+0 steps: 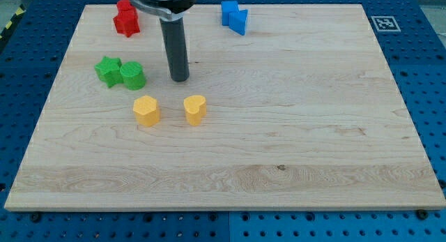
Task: Push the green circle and green star towards center left
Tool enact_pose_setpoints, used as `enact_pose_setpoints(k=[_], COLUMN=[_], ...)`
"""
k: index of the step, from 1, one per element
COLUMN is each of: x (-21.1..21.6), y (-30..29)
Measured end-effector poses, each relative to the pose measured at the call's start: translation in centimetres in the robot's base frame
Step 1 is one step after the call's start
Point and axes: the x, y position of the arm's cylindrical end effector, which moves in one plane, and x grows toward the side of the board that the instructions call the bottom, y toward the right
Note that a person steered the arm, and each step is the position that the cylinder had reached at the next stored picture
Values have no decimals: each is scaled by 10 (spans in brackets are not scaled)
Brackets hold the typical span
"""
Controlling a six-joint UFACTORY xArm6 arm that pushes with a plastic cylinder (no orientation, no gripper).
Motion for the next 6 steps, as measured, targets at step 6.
enact_pose_setpoints(k=[6], x=[1], y=[-84])
